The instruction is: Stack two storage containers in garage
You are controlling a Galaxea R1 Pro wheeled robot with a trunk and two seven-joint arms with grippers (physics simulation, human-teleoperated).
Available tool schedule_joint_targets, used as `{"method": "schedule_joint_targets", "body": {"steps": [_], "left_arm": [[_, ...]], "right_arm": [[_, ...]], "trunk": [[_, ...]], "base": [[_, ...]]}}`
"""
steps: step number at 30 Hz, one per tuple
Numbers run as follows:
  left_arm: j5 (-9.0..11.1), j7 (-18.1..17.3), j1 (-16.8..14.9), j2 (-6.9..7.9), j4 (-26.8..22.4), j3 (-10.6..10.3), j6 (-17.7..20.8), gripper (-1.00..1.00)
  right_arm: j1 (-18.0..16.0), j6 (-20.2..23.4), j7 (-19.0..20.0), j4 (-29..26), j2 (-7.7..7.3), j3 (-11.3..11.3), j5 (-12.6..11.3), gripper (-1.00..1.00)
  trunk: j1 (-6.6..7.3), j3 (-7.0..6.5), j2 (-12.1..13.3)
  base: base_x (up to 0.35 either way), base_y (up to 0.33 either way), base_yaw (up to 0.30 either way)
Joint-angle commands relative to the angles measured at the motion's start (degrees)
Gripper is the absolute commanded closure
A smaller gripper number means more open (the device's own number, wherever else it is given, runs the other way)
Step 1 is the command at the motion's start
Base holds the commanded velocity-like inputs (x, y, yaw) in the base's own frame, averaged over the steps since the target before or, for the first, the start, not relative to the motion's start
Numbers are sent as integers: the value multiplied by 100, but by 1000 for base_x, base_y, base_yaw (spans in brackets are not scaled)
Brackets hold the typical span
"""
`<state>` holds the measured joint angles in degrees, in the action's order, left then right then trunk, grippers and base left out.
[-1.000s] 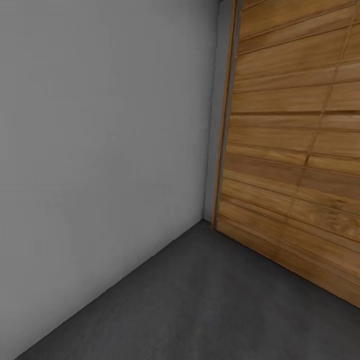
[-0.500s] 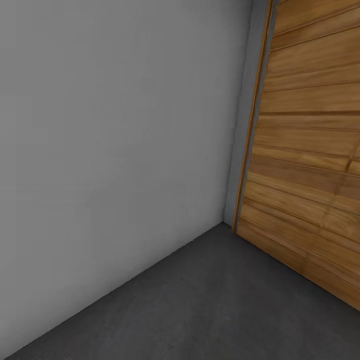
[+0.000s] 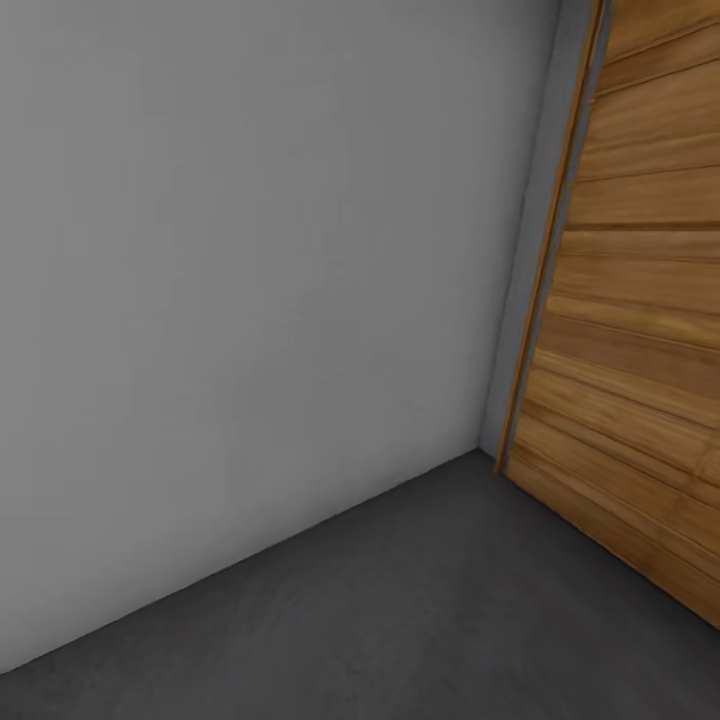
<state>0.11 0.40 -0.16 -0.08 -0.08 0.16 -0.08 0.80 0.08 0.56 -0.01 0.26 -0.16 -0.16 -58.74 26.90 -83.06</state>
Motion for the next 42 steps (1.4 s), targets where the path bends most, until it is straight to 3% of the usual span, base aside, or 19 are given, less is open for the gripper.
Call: {"method": "schedule_joint_targets", "body": {"steps": [1, 33, 42], "left_arm": [[1, 4, -2, -1, -1, 1, -1, -100], [-1, -2, -2, -1, -1, 2, -1, -100], [0, 4, -2, -1, -1, 1, -1, -100]], "right_arm": [[0, 1, 6, -3, 0, -2, -2, -100], [2, 1, 6, -5, 0, -2, -2, -100], [0, 1, 6, -7, 0, -2, -2, -100]], "trunk": [[2, 3, -2], [2, 3, -2], [199, -158, 359]], "base": [[-133, -220, 291], [-13, -72, 291], [0, 0, 291]]}}
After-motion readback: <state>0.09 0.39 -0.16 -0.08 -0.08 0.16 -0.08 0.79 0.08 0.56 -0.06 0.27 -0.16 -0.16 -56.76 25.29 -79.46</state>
